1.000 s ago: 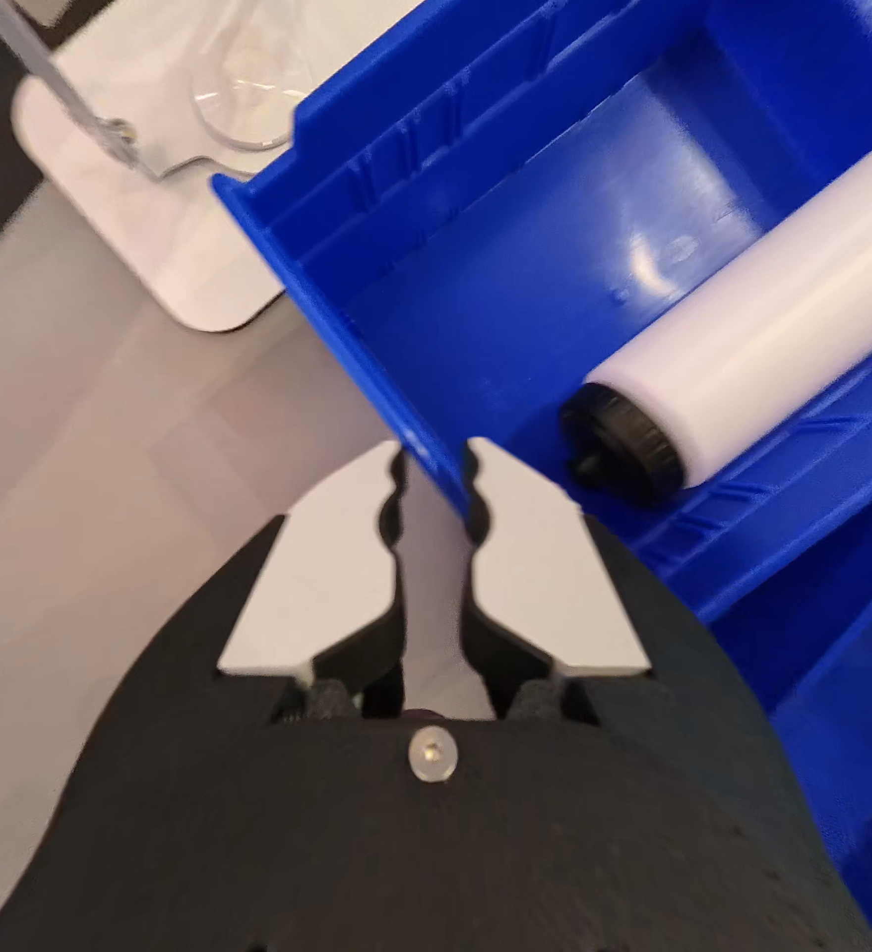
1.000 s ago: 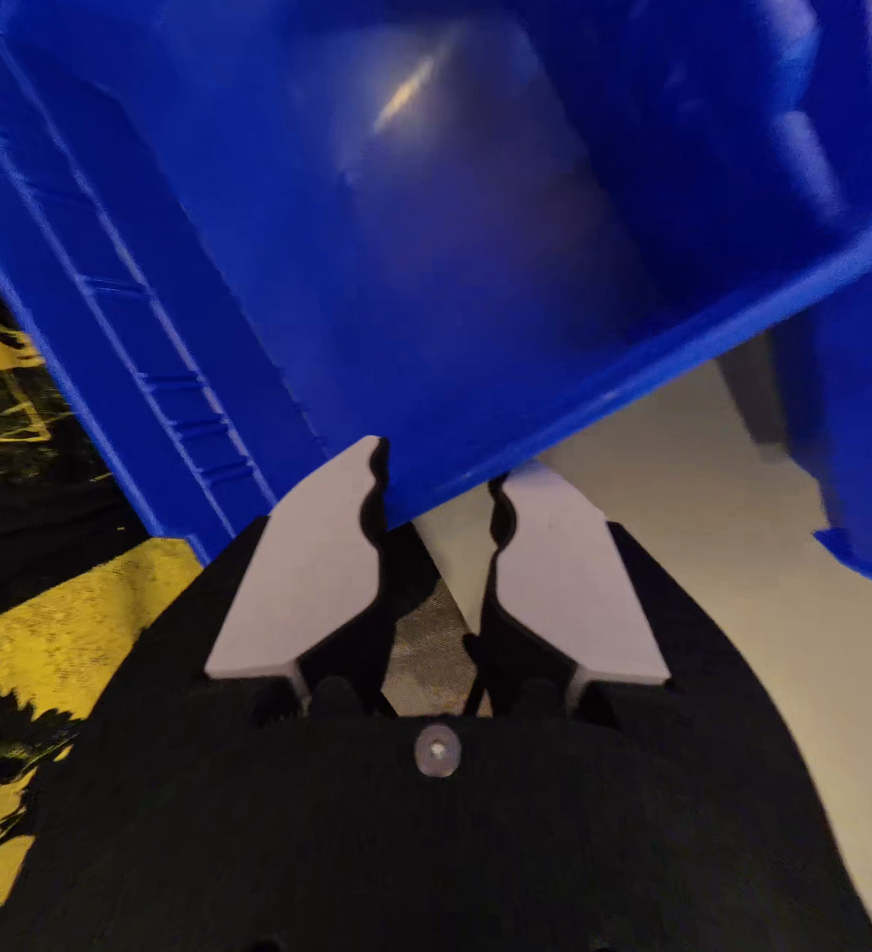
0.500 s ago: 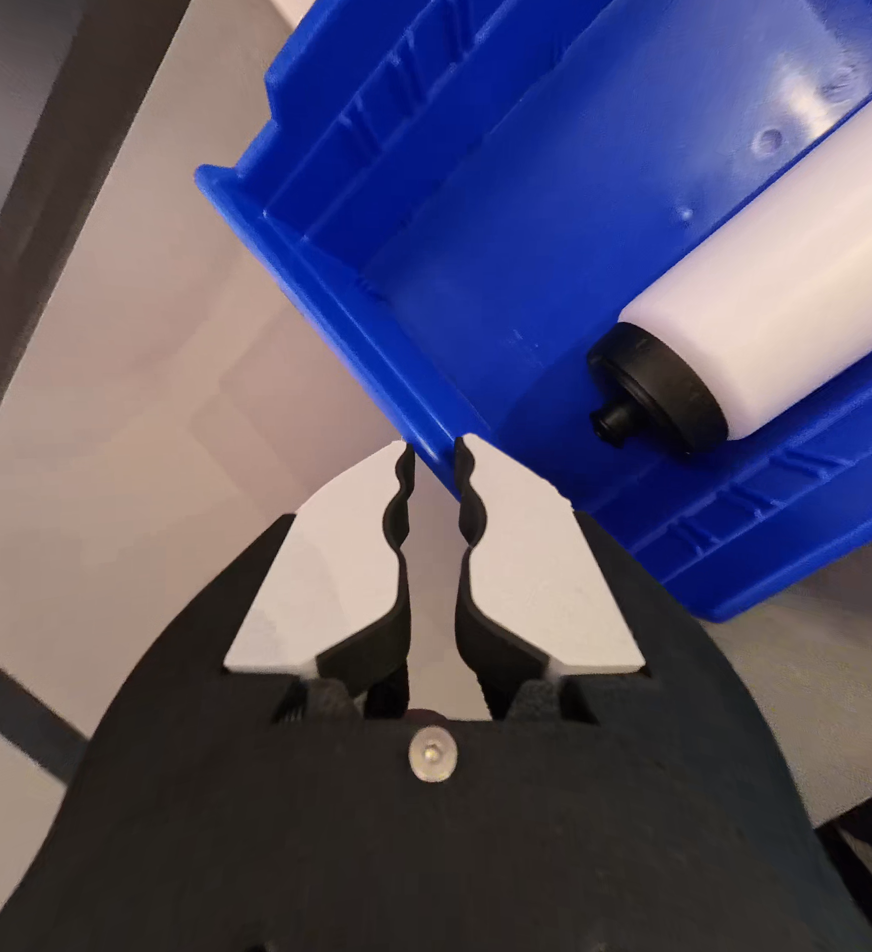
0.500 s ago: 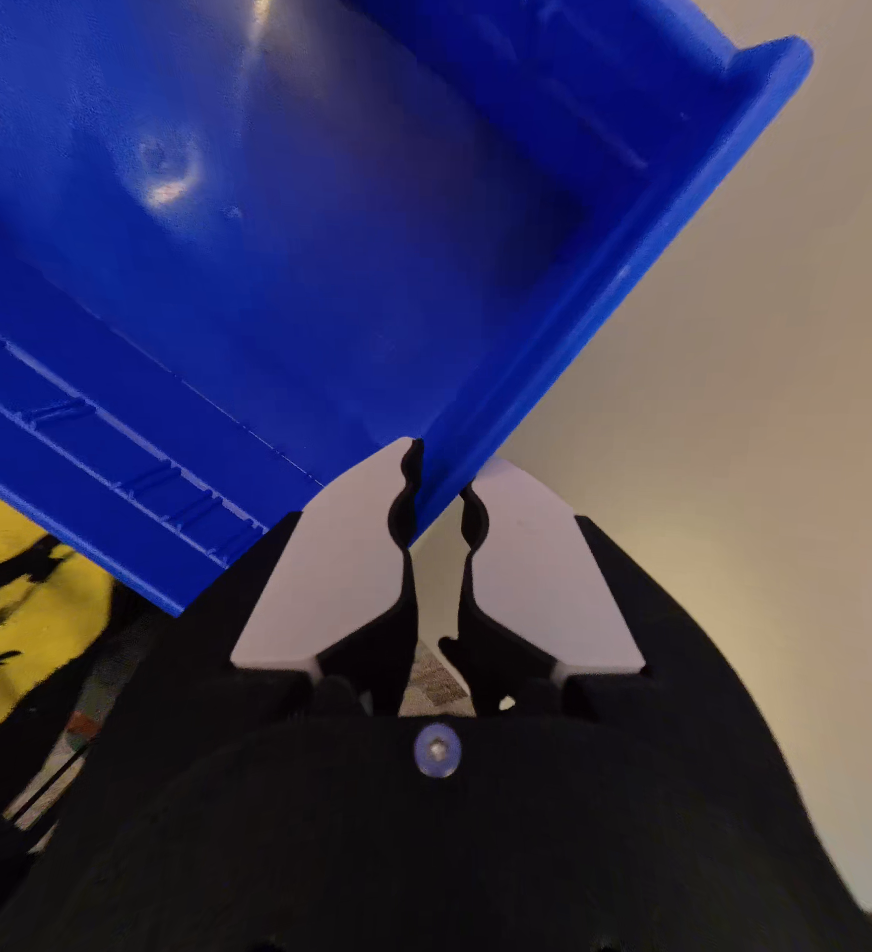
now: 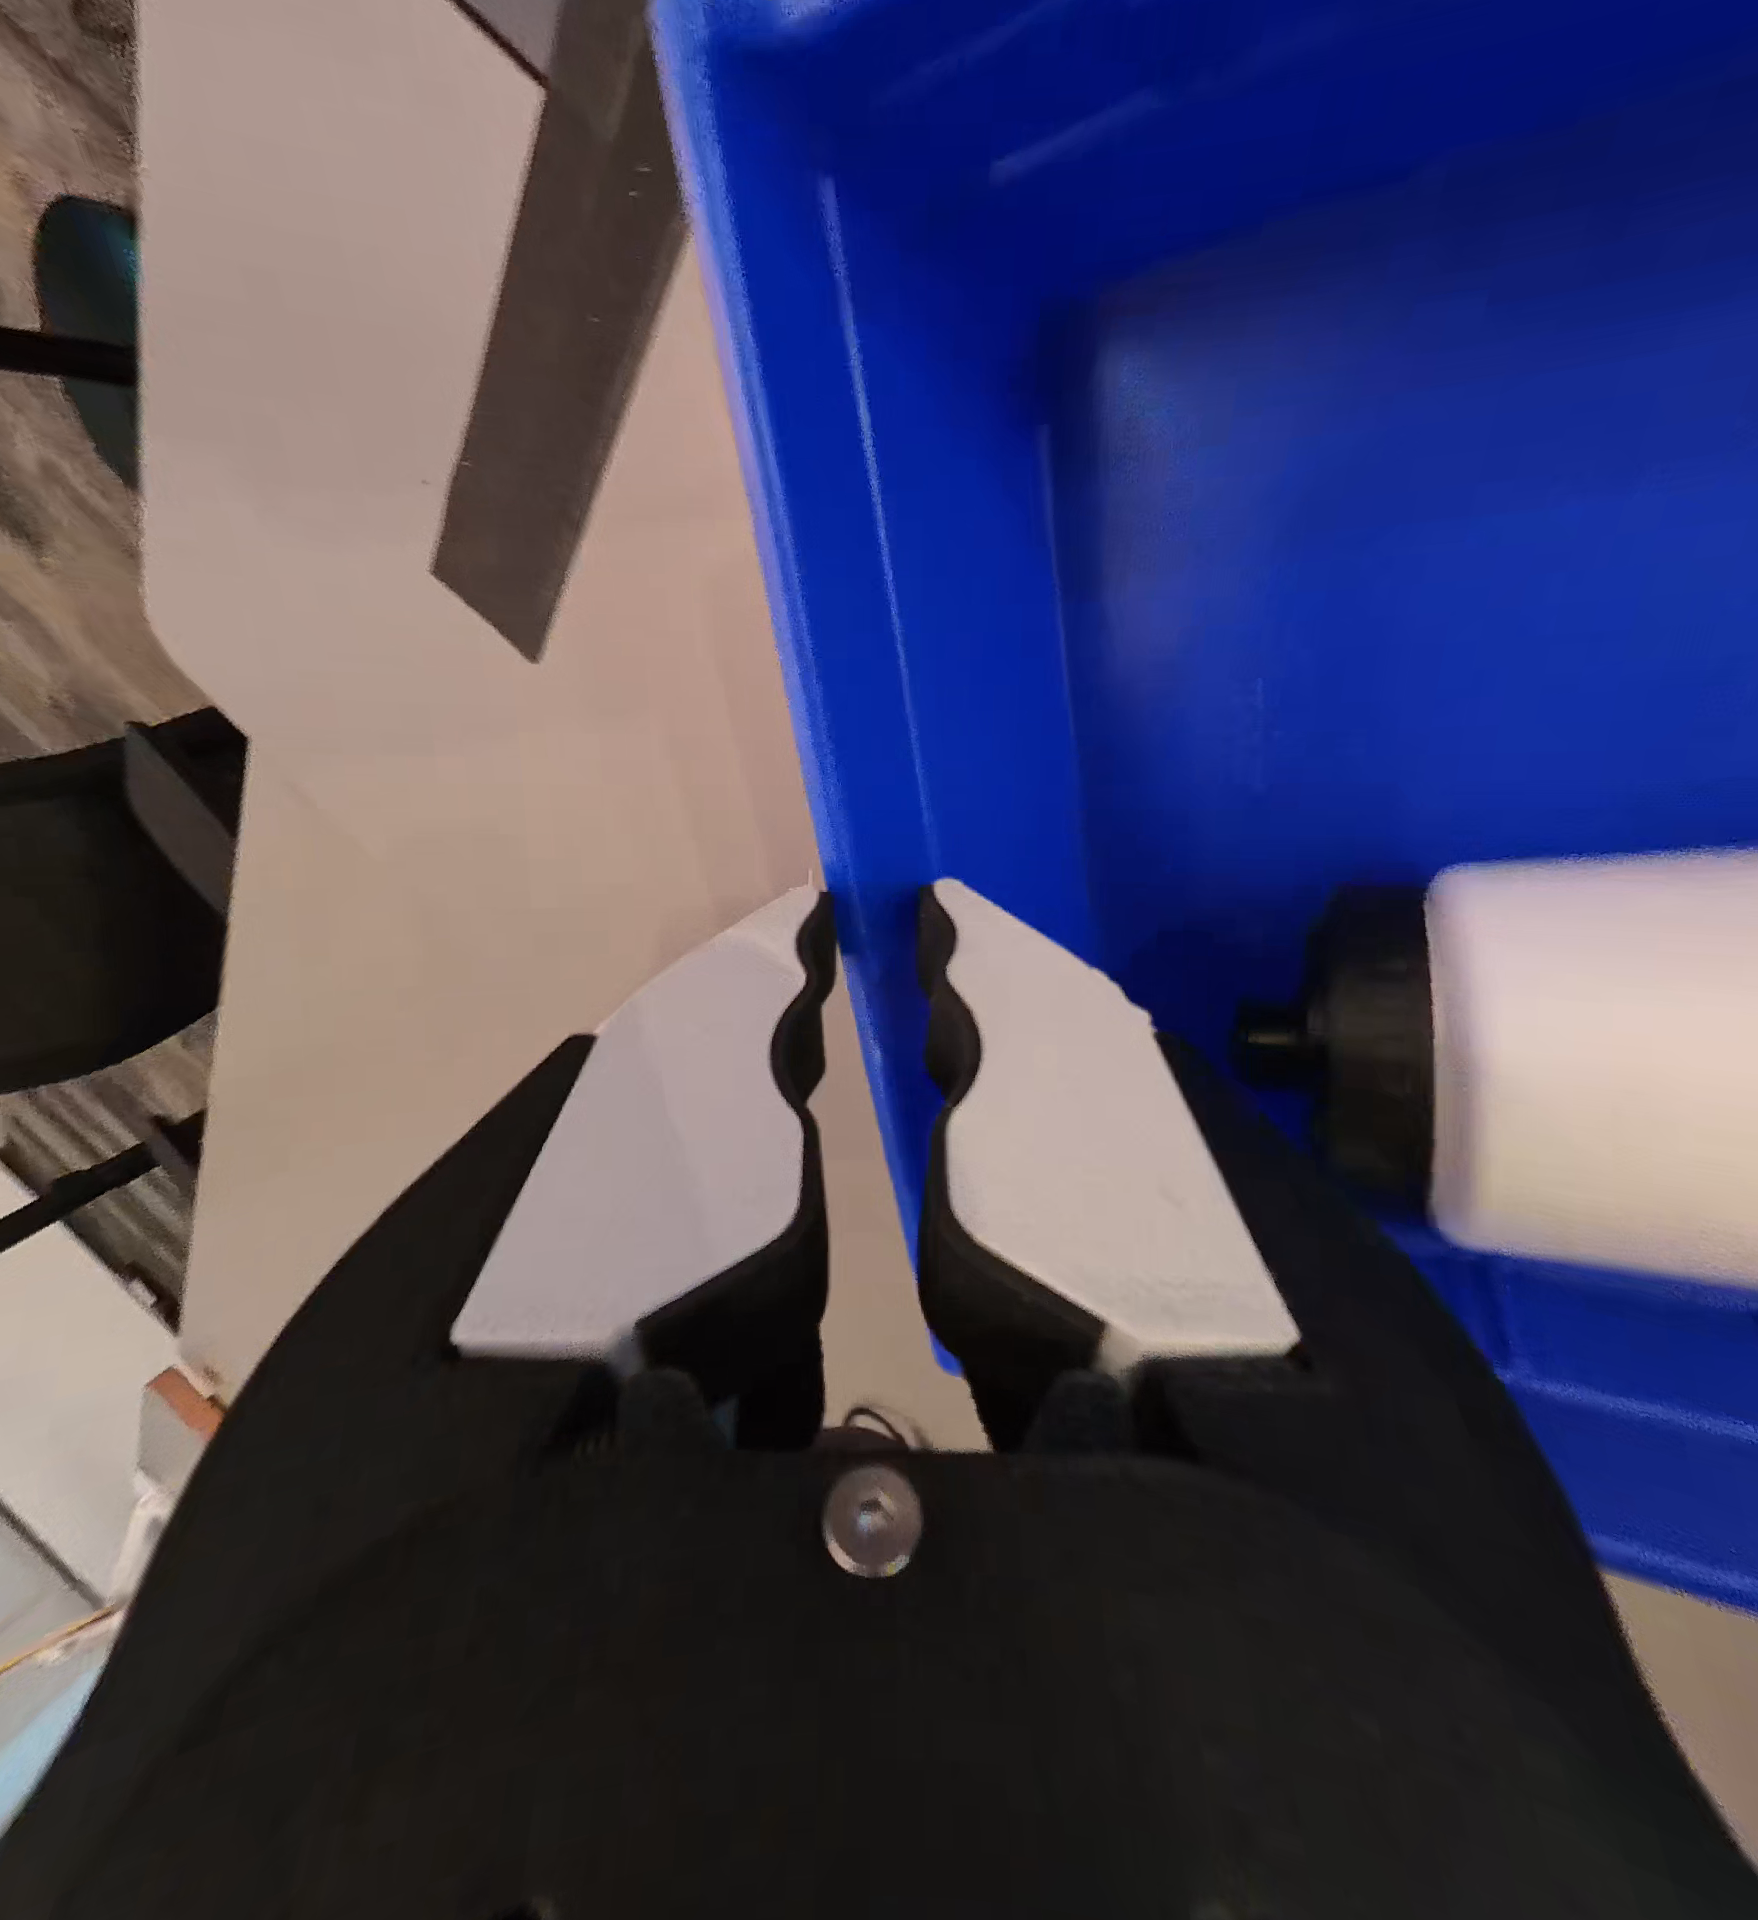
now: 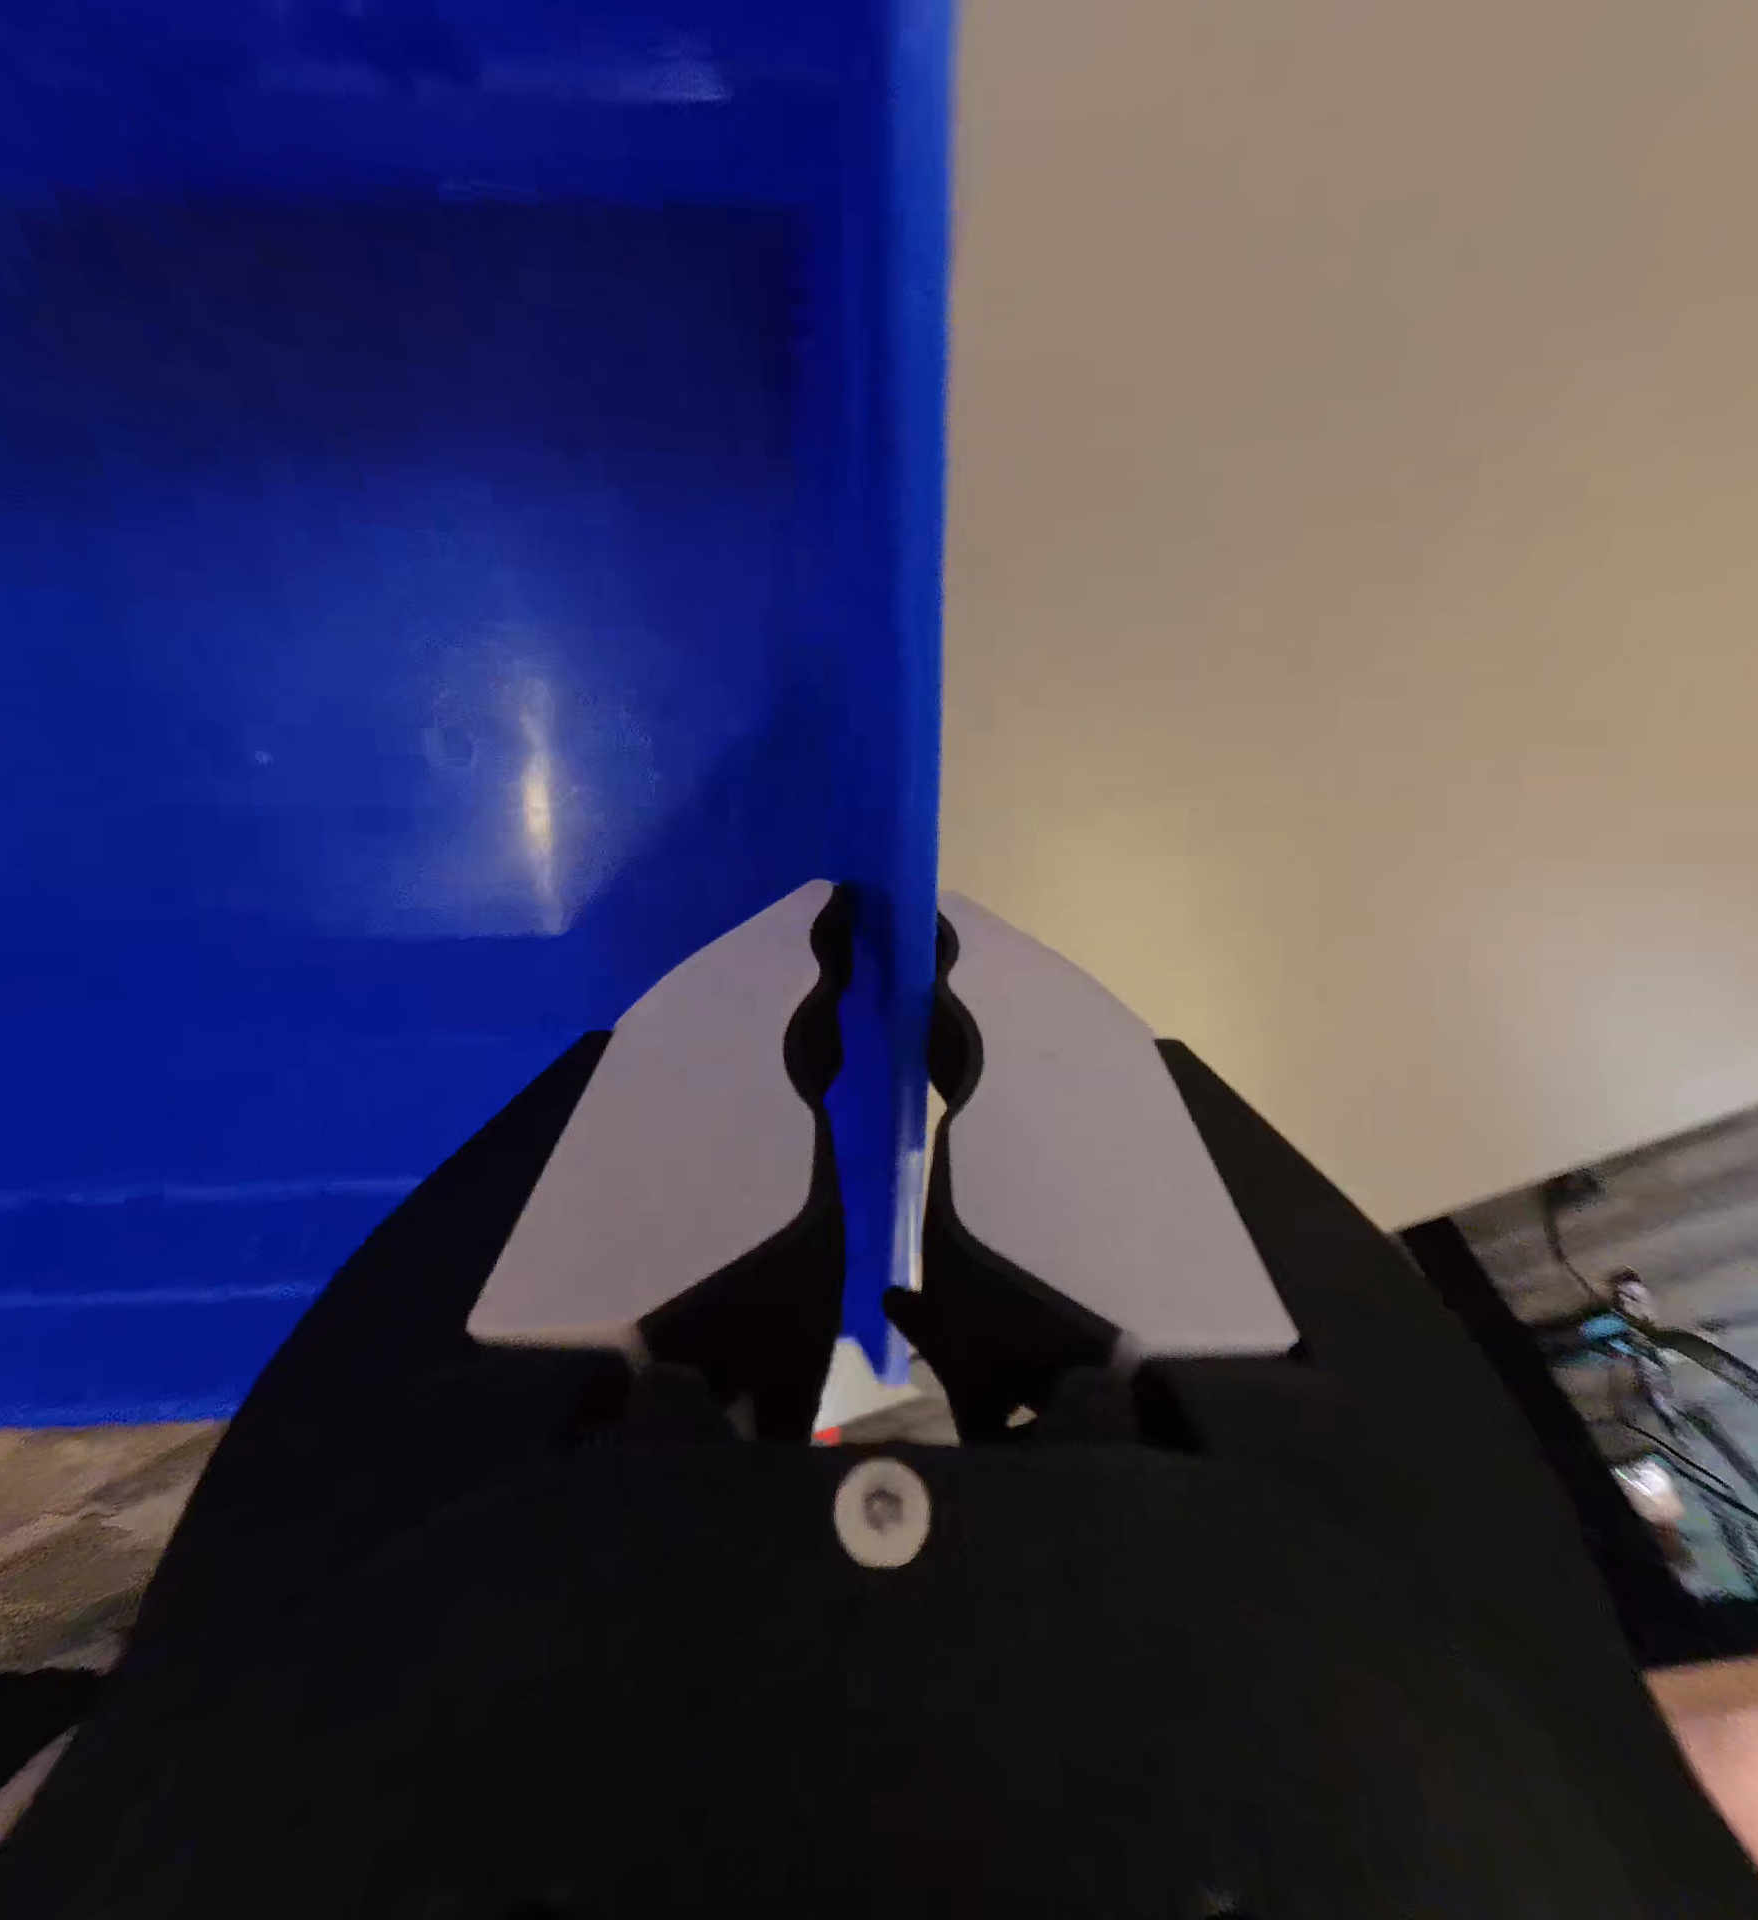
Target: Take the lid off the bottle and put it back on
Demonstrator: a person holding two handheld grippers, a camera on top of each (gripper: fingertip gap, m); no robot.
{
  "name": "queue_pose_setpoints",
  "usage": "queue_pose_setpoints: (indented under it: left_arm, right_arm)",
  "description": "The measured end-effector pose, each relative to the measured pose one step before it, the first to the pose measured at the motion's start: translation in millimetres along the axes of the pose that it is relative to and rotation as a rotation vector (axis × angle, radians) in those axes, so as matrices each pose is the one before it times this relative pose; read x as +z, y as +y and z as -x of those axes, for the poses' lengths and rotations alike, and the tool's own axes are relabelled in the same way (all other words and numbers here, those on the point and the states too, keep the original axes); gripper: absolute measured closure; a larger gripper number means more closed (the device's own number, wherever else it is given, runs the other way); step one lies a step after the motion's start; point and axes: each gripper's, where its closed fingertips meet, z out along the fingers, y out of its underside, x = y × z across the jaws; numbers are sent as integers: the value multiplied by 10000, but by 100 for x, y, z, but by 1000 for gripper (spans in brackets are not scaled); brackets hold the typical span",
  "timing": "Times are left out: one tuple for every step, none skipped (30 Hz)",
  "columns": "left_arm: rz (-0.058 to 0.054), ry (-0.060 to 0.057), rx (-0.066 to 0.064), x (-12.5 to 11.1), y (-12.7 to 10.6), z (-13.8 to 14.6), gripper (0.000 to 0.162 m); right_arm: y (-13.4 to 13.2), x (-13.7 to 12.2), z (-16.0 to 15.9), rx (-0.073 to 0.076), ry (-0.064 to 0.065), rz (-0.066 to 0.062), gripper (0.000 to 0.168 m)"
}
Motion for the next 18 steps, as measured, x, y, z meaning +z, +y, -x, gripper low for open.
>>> queue_pose_setpoints:
  left_arm:
    - [143,-236,123,407,-321,798,147]
    - [162,-299,288,409,-373,795,146]
    - [175,-298,236,423,-411,779,146]
    - [118,-246,118,434,-509,731,146]
    - [0,-150,70,411,-638,653,145]
    - [-68,-86,88,392,-673,615,145]
    - [-6,-108,81,435,-570,670,145]
    - [15,-79,-53,445,-544,675,145]
    - [-88,-82,-41,443,-658,652,144]
    - [-122,-208,174,464,-660,703,144]
    - [17,-258,229,529,-484,730,143]
    - [94,-186,57,541,-379,704,143]
    - [1,-93,-75,485,-501,609,142]
    - [-59,12,-7,407,-525,499,142]
    - [-74,18,22,380,-481,492,142]
    - [-29,-1,-95,402,-415,500,142]
    - [-26,-40,-21,371,-382,450,142]
    - [0,-34,41,324,-327,381,141]
  right_arm:
    - [-498,13,-1750,-100,302,206,154]
    - [-588,51,-1776,-149,332,193,154]
    - [-637,86,-1791,-60,330,170,152]
    - [-643,127,-1766,42,281,196,151]
    - [-695,144,-1715,40,260,172,150]
    - [-846,142,-1669,-40,307,81,148]
    - [-915,139,-1614,-112,341,31,147]
    - [-909,163,-1457,-63,256,-1,146]
    - [-775,179,-1246,38,86,45,145]
    - [-695,178,-1154,37,20,81,145]
    - [-726,174,-1189,-6,104,25,145]
    - [-747,183,-1163,39,121,-26,144]
    - [-691,184,-1031,87,53,-21,144]
    - [-633,170,-945,61,46,-13,144]
    - [-632,162,-906,26,87,-27,144]
    - [-665,168,-889,-15,121,-73,144]
    - [-635,172,-819,-5,115,-77,144]
    - [-595,157,-698,27,87,-63,144]
